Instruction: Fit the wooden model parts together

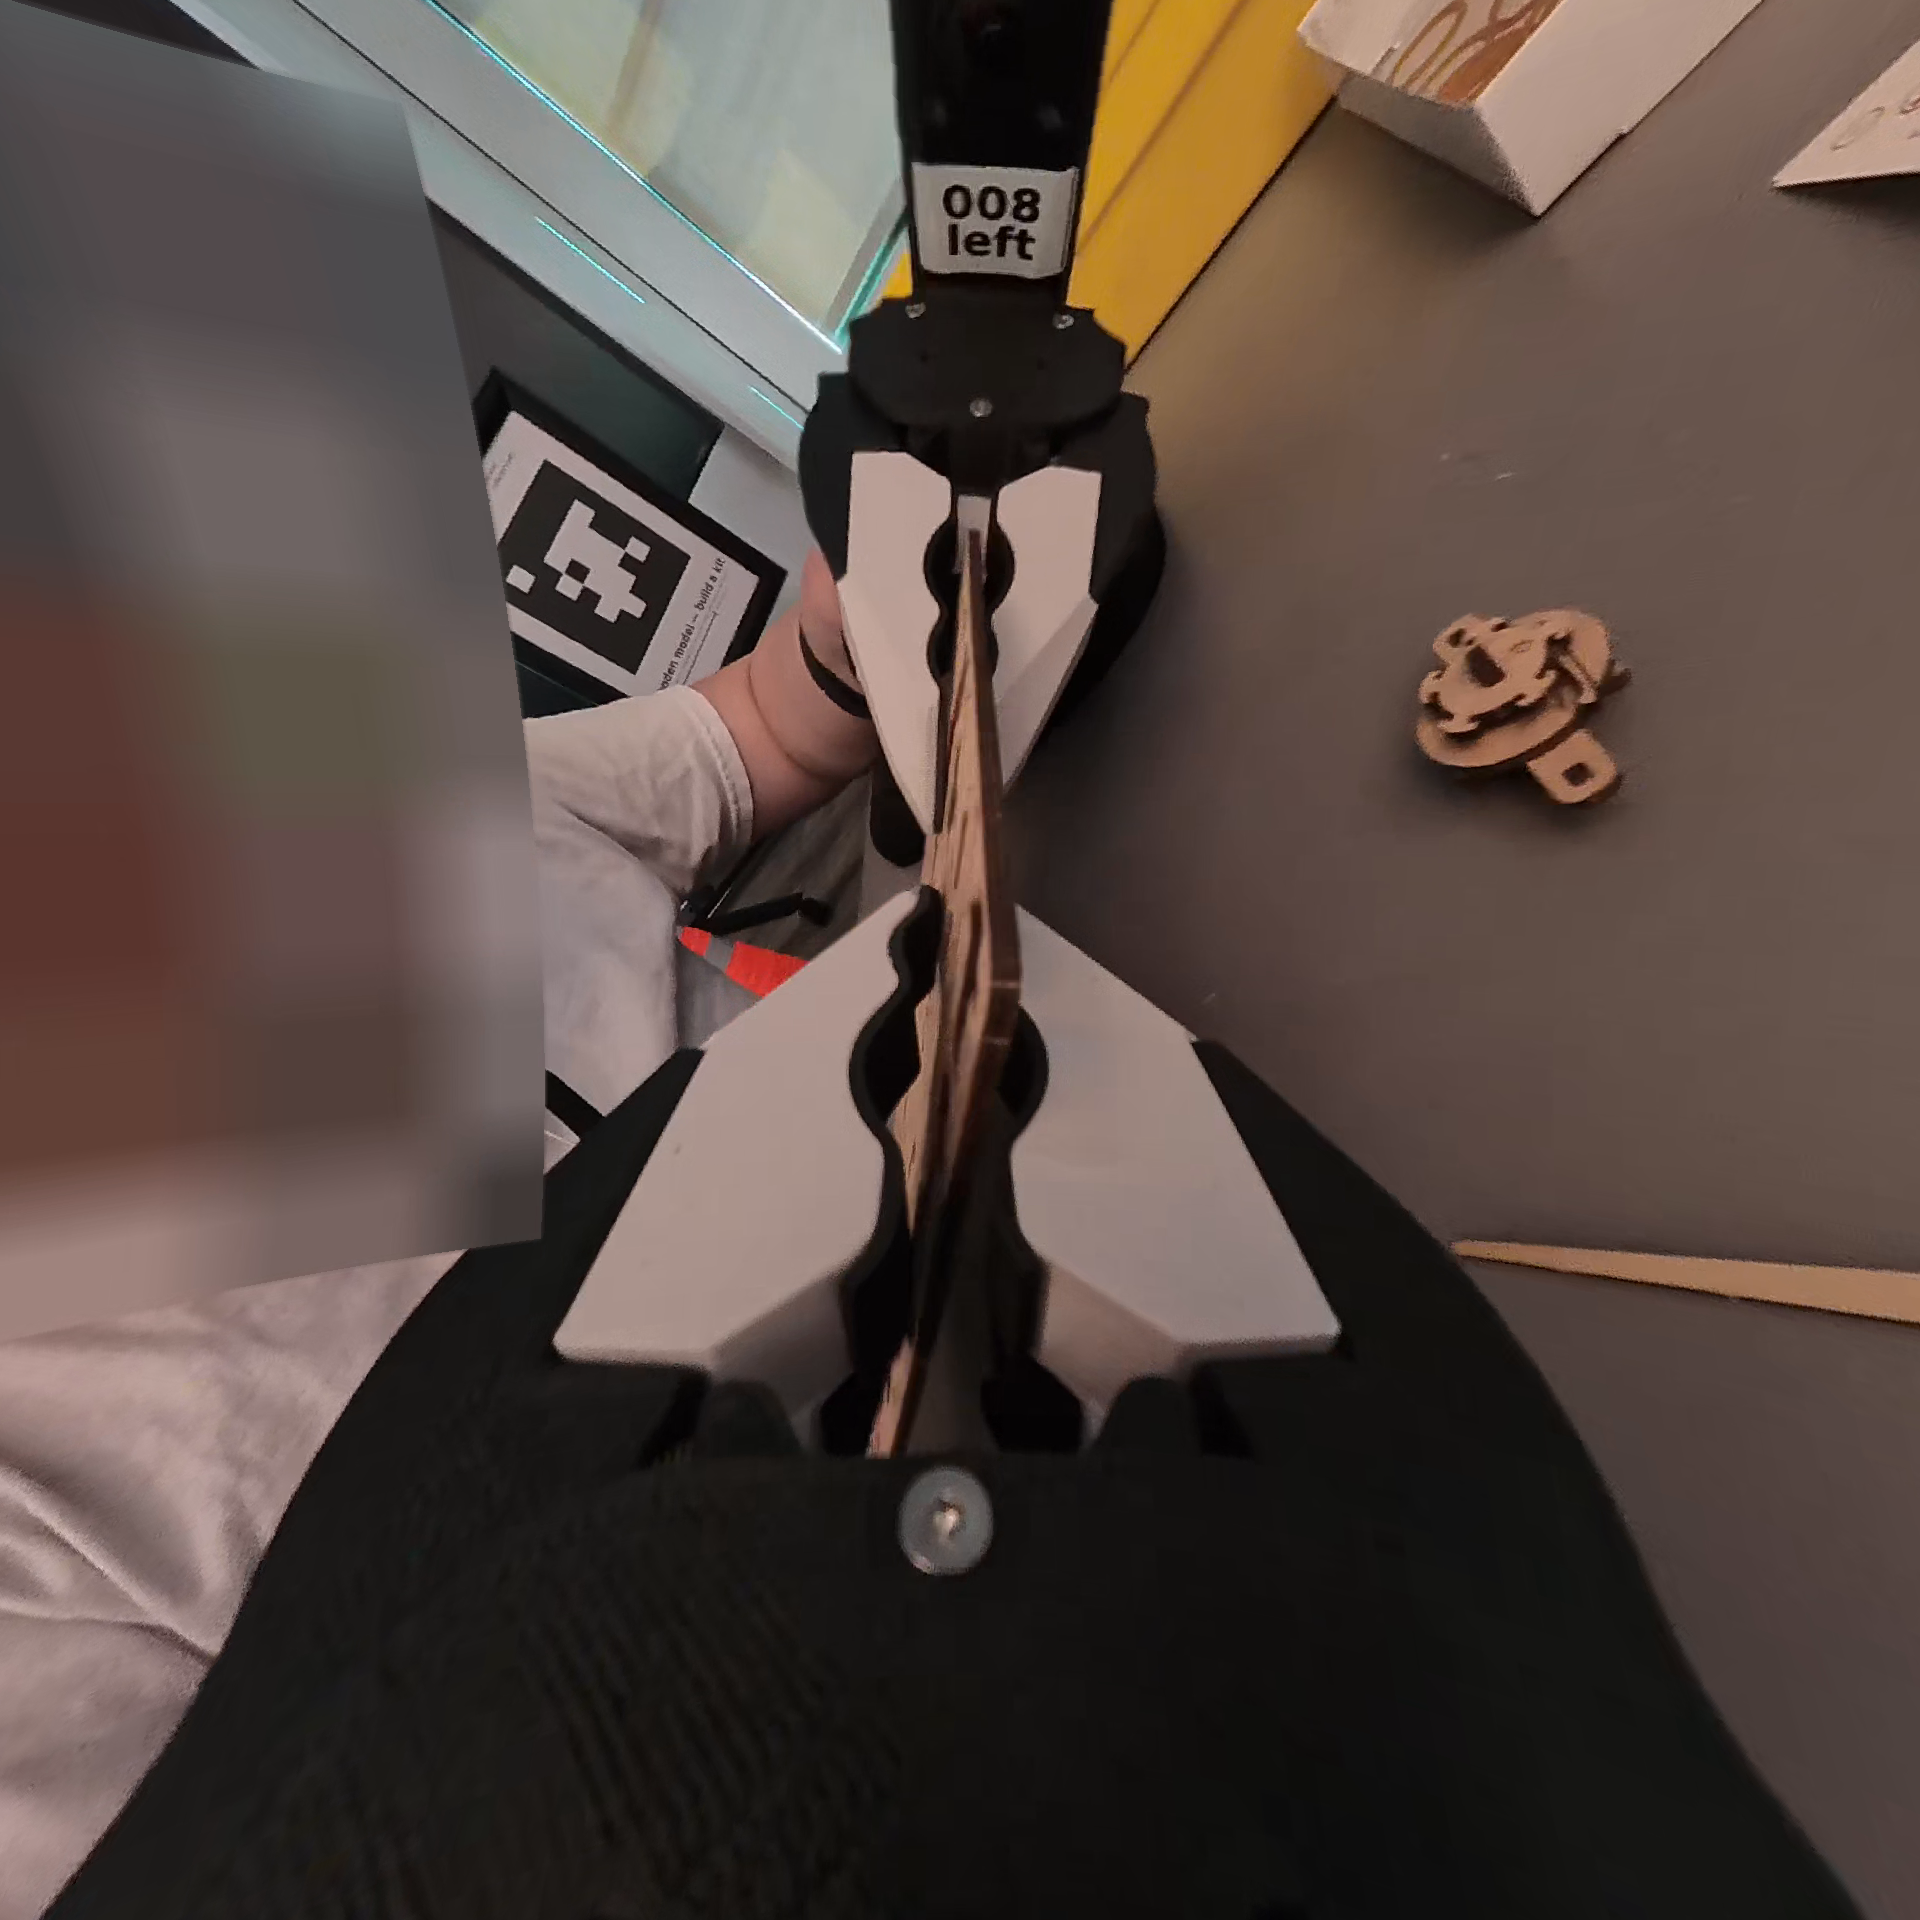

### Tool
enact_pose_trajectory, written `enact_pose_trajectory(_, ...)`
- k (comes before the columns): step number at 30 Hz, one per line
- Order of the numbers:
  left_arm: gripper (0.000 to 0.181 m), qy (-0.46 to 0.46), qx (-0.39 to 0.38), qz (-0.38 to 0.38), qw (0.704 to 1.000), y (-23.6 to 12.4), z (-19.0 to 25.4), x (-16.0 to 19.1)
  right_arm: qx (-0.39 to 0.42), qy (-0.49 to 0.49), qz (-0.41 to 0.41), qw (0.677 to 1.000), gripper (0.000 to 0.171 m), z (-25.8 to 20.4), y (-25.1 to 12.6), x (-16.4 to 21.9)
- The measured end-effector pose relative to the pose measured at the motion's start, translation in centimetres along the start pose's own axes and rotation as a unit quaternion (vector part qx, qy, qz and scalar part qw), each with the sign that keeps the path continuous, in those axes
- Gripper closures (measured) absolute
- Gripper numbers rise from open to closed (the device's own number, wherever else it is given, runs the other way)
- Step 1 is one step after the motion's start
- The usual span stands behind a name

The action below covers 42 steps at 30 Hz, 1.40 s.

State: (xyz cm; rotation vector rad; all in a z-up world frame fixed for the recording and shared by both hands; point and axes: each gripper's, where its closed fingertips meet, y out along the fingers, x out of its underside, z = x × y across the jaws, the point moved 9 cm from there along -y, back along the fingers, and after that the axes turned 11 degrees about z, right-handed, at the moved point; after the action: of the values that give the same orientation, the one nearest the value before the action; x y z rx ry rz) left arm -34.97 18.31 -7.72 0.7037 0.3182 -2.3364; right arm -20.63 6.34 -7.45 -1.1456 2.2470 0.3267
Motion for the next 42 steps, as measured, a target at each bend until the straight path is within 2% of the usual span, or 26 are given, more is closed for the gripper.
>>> enact_pose_trajectory(6,0.181,-0.030,-0.028,0.035,0.999,-0.2,-0.5,0.3,0.009,0.013,0.014,1.000,0.162,1.1,0.2,-0.9)
enact_pose_trajectory(10,0.180,-0.013,-0.069,0.055,0.996,-0.3,-0.7,0.5,0.083,0.020,0.031,0.996,0.125,2.0,0.0,-1.1)
enact_pose_trajectory(15,0.180,-0.024,-0.079,0.081,0.993,-0.6,-0.7,0.7,0.146,0.044,-0.010,0.988,0.108,1.9,1.0,0.6)
enact_pose_trajectory(19,0.180,-0.029,-0.083,0.095,0.992,-0.8,-0.9,0.7,0.176,0.058,0.010,0.983,0.115,1.8,1.1,0.7)
enact_pose_trajectory(22,0.180,-0.022,-0.089,0.094,0.991,-0.7,-0.8,0.7,0.202,0.068,0.025,0.977,0.097,1.8,1.3,0.6)
enact_pose_trajectory(29,0.179,-0.016,-0.090,0.098,0.991,-0.7,-0.8,0.8,0.247,0.037,0.043,0.967,0.082,1.0,1.7,0.6)
enact_pose_trajectory(33,0.179,-0.010,-0.097,0.095,0.991,-0.6,-0.8,0.9,0.308,-0.008,0.043,0.950,0.062,0.3,1.1,0.4)
enact_pose_trajectory(35,0.179,-0.010,-0.098,0.100,0.990,-0.7,-0.7,0.9,0.340,-0.038,0.037,0.939,0.061,0.0,0.9,0.5)
enact_pose_trajectory(38,0.179,-0.009,-0.098,0.107,0.989,-0.8,-0.7,0.9,0.335,-0.035,0.032,0.941,0.063,-0.1,1.8,1.1)
enact_pose_trajectory(42,0.180,-0.007,-0.097,0.112,0.989,-0.9,-0.5,1.1,0.343,-0.052,0.040,0.937,0.075,0.0,2.2,1.1)
